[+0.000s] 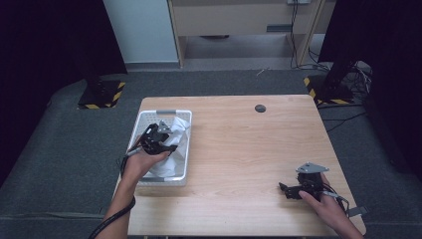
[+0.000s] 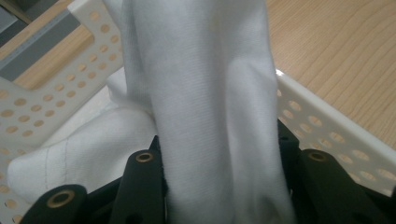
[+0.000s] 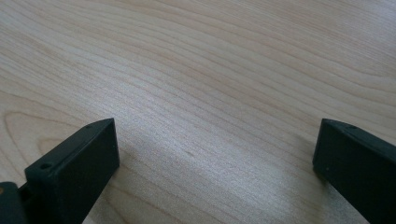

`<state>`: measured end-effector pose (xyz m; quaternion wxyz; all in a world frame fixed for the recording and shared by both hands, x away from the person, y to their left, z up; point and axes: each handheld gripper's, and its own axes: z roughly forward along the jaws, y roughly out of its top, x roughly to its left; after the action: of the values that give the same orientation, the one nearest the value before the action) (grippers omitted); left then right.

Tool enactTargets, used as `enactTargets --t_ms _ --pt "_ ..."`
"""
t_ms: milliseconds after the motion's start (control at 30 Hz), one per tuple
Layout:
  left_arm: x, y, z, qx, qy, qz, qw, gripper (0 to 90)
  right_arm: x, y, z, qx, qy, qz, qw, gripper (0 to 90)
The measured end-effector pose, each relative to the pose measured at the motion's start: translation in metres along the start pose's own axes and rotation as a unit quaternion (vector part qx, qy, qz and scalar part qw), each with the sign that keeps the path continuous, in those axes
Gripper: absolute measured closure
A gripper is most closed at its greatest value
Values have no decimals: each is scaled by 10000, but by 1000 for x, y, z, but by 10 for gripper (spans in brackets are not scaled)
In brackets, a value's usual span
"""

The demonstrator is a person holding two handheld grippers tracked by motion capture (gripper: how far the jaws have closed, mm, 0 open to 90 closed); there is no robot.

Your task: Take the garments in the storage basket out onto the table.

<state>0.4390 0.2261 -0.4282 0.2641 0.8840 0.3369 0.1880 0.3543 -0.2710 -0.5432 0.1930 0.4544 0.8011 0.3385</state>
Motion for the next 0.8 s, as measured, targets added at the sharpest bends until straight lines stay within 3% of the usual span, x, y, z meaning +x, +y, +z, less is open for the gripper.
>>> enactTargets --t_ms 433,800 --pt "-4 8 -16 -207 5 100 9997 596 0 0 0 0 0 -1 10000 3" --pt "-3 5 -29 -352 24 99 9993 596 0 0 0 0 1 -2 10000 3"
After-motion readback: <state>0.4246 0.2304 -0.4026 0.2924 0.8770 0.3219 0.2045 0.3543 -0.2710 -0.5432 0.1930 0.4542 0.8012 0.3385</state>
